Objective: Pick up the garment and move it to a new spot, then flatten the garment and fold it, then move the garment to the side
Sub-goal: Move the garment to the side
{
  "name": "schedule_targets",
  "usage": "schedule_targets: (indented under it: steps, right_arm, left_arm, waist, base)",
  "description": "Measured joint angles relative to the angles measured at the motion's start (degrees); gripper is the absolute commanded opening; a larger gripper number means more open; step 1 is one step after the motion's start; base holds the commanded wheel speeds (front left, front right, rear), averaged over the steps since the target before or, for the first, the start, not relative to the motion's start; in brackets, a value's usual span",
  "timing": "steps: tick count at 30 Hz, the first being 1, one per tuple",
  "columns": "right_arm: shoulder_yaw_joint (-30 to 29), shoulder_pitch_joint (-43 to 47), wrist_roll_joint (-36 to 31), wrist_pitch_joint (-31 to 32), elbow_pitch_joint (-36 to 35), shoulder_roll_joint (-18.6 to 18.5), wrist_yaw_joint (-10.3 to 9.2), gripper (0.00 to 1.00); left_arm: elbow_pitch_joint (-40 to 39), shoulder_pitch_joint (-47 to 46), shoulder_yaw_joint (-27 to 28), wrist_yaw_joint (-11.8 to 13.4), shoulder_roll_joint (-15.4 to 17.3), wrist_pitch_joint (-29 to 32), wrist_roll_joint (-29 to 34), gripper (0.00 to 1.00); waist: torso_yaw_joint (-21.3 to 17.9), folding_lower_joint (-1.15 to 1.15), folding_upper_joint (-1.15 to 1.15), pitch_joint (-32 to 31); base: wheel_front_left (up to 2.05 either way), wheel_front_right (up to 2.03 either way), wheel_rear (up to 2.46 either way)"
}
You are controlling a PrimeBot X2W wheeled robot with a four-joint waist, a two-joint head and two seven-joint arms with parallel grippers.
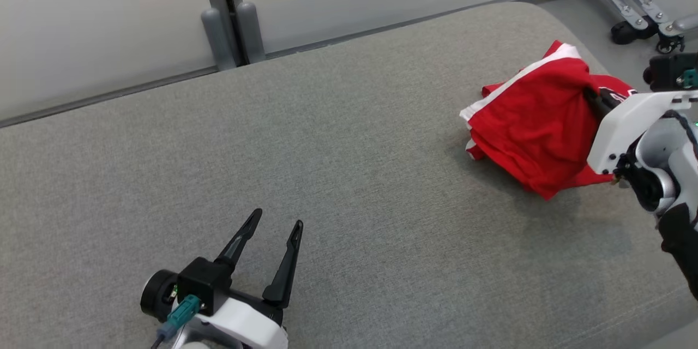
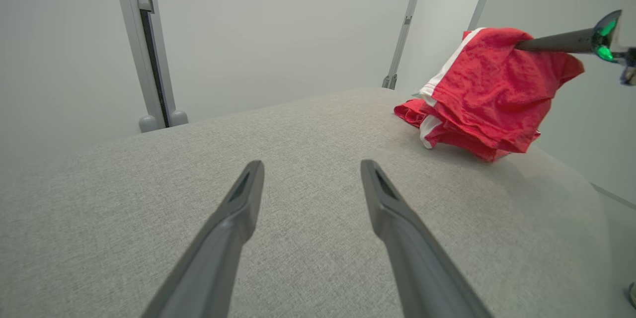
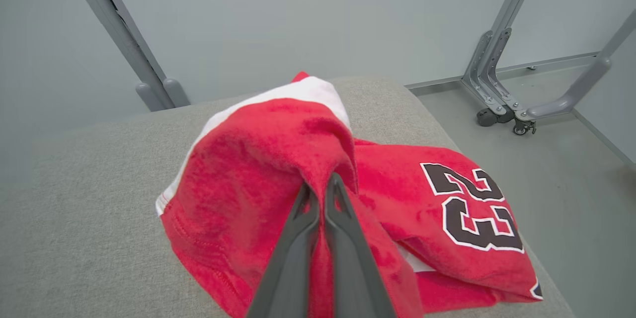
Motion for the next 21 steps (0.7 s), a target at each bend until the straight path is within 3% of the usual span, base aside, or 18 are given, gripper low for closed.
schedule_targets:
  steps: [4, 5, 6, 7, 14, 21]
  right_arm:
    - [0.97, -3.12, 0.38, -0.33, 5.87, -0.57, 0.00, 0.00]
    - [1.21, -3.83, 0.26, -0.60, 7.39, -0.76, 0.00, 0.13]
    - [1.42, -4.61, -0.05, -1.01, 9.03, -0.89, 0.00, 0.45]
    - [1.72, -5.38, -0.59, -1.49, 10.61, -0.98, 0.00, 1.00]
    - [2.67, -9.52, -7.55, -7.56, 22.84, -1.30, 0.05, 1.00]
    - [0.89, -9.23, -13.37, -16.77, 24.81, -1.04, 0.07, 1.00]
  left_arm:
    - [-0.87, -1.36, -0.58, -0.25, 0.57, 1.15, 0.10, 1.00]
    - [-1.01, -1.46, -0.64, -0.25, 0.67, 1.23, 0.10, 1.00]
    - [-1.13, -1.62, -0.69, -0.26, 0.77, 1.30, 0.10, 1.00]
    - [-1.33, -1.87, -0.76, -0.26, 0.85, 1.64, 0.10, 1.00]
    - [-1.33, -2.38, -0.90, -0.23, 1.09, 1.89, -0.25, 1.00]
    - [0.54, 0.09, -0.18, 0.37, 0.37, -0.16, -2.14, 1.00]
  waist:
    - [1.55, 0.00, 0.00, 2.29]
    - [1.97, 0.00, 0.00, 2.74]
    - [2.38, 0.00, 0.00, 3.16]
    - [2.76, 0.00, 0.00, 3.55]
    - [4.41, 0.00, 0.00, 4.25]
    - [4.41, 0.00, 0.00, -0.71]
  base:
    - [0.00, 0.00, 0.00]
    - [0.00, 0.00, 0.00]
    - [0.00, 0.00, 0.00]
    - [0.00, 0.00, 0.00]
    - [0.00, 0.00, 0.00]
    - [0.00, 0.00, 0.00]
